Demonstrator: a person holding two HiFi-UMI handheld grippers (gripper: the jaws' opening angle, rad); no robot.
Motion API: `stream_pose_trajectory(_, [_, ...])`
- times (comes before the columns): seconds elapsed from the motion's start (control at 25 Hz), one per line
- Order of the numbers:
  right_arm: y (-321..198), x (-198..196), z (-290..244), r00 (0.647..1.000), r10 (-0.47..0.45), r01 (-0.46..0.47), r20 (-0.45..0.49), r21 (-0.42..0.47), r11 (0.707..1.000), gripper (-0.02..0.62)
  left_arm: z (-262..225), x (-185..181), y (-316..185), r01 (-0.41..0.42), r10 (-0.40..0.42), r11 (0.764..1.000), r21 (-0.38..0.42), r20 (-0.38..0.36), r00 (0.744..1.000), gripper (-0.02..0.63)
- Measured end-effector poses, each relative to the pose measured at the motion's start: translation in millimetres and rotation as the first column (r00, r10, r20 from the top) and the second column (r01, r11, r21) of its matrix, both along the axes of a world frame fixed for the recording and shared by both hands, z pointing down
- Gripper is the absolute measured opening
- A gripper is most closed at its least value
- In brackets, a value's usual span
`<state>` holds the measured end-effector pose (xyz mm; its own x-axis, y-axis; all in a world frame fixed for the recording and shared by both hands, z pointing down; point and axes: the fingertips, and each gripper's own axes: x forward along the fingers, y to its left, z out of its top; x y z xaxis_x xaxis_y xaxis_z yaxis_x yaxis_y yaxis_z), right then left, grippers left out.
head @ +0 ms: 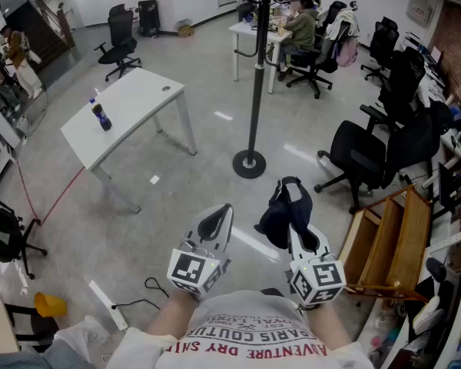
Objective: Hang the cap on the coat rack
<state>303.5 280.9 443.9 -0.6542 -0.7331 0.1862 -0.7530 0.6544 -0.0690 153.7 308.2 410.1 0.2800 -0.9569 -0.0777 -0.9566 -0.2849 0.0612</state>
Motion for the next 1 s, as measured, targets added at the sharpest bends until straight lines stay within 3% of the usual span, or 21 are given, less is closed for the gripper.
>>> stream_pose_trajectory(1.0, [5.5,-9.3,10.3,1.0,0.003,-0.002,0.024,-0.059,0.998,0.025,13.5,-29.2,10.4,0.04,-0.04,0.999,-0.03,-0.011,0.999,0.005])
